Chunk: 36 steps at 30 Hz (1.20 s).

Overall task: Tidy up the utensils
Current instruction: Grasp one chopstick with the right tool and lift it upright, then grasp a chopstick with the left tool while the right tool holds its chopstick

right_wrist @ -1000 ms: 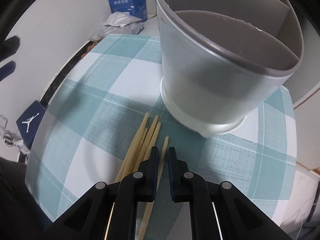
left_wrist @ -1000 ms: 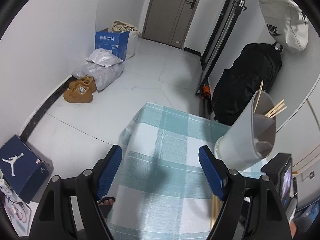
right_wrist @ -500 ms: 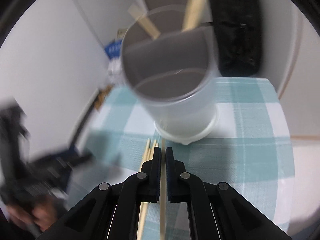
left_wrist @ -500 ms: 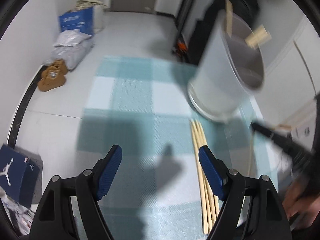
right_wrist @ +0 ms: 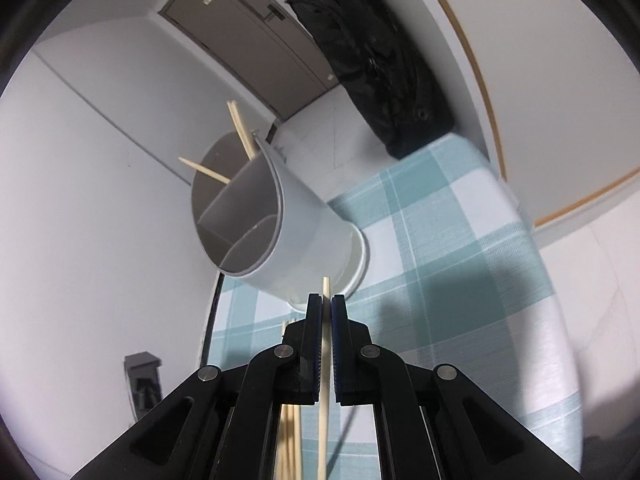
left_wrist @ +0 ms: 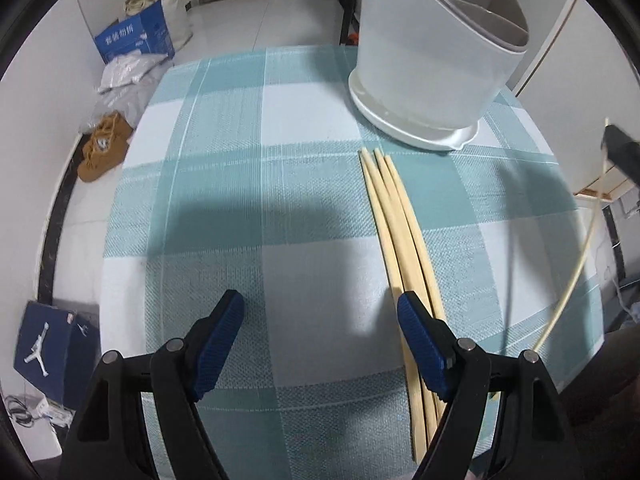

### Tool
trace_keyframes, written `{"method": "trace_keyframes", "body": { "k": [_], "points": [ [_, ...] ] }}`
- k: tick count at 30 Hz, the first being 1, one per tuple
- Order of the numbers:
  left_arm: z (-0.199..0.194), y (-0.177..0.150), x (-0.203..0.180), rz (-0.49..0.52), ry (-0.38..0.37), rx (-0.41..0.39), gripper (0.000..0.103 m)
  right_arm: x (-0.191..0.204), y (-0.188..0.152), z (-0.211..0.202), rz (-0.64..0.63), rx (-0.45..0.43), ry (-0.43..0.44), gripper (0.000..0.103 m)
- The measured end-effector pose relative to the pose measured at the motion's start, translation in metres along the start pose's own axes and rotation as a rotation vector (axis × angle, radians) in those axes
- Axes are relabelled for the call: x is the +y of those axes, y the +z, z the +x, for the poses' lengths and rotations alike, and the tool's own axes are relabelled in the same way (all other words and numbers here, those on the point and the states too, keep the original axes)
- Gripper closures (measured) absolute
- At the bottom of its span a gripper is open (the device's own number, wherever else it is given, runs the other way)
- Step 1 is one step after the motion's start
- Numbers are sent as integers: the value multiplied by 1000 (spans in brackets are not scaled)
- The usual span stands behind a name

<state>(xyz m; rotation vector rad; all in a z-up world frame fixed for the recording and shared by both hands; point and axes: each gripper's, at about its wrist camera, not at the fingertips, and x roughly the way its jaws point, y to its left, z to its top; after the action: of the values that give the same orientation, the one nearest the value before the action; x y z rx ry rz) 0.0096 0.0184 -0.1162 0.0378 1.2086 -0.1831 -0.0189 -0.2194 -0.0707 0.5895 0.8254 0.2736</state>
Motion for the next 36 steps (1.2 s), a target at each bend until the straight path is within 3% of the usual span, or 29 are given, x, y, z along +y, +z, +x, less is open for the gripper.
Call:
{"method": "trace_keyframes", "body": {
  "k": [15, 22, 28, 31, 34, 36],
  "points": [
    [14, 14, -3, -15, 55, 26, 27, 2, 9, -18, -36, -67, 11, 99],
    [14, 19, 0, -32, 65, 12, 27, -6, 13, -21, 5, -60, 25, 99],
    [19, 34, -5, 19, 103, -22, 27, -3, 13, -19, -11, -60, 22, 99],
    [19, 38, -5, 18, 81, -12, 35, -2, 13, -18, -25, -61, 20, 99],
    [17, 39, -6, 10, 45, 6, 52, -1, 13, -17, -35, -58, 17, 99],
    [17, 41, -14, 44, 36, 4, 73, -3, 14, -16, -34, -56, 14, 99]
  ]
}}
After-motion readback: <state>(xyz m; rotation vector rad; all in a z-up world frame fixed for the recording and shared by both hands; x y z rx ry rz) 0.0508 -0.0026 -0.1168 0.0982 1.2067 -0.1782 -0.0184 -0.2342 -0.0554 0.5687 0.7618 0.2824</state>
